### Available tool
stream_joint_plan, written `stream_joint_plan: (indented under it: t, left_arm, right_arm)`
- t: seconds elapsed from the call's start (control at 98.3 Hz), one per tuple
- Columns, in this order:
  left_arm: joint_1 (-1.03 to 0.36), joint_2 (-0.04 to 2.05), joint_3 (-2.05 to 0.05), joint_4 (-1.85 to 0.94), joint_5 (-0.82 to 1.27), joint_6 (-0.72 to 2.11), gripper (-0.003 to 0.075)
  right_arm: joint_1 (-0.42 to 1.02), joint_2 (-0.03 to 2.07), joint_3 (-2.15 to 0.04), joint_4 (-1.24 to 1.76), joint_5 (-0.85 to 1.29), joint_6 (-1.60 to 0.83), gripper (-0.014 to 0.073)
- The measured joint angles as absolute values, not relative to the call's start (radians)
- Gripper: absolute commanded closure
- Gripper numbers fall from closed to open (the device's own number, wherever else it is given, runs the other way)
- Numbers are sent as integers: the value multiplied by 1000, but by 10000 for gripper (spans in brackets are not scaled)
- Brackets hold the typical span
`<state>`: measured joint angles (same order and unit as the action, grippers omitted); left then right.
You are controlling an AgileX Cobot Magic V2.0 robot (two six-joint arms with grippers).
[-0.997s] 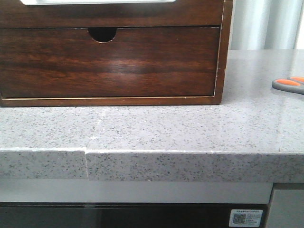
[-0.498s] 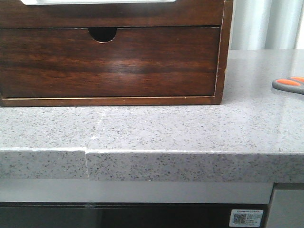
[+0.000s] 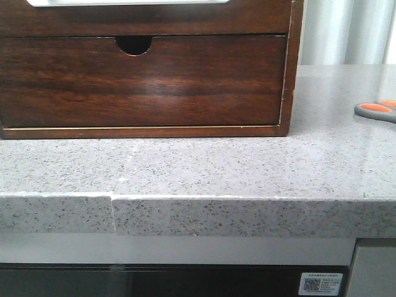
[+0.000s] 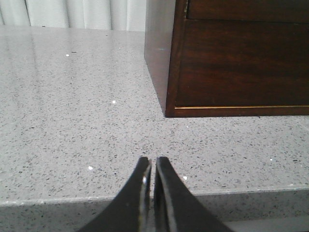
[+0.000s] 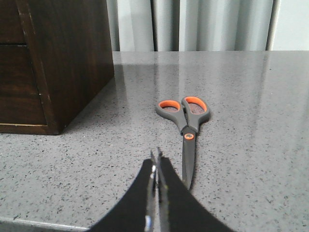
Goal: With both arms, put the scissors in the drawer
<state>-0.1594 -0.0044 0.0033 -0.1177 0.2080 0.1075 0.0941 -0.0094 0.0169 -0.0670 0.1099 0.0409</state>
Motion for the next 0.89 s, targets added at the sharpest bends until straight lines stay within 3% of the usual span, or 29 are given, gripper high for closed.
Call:
stream_joint_plan:
  t: [0.6,0.895]
  left_arm:
    - [-159,-4,-1,-121,135,108,739]
    - [-159,141,-277,-127,238,108,739]
  right_arm:
    - [94,-9,17,-60,110,41,634]
    - [94,176,-276,75,269,41,644]
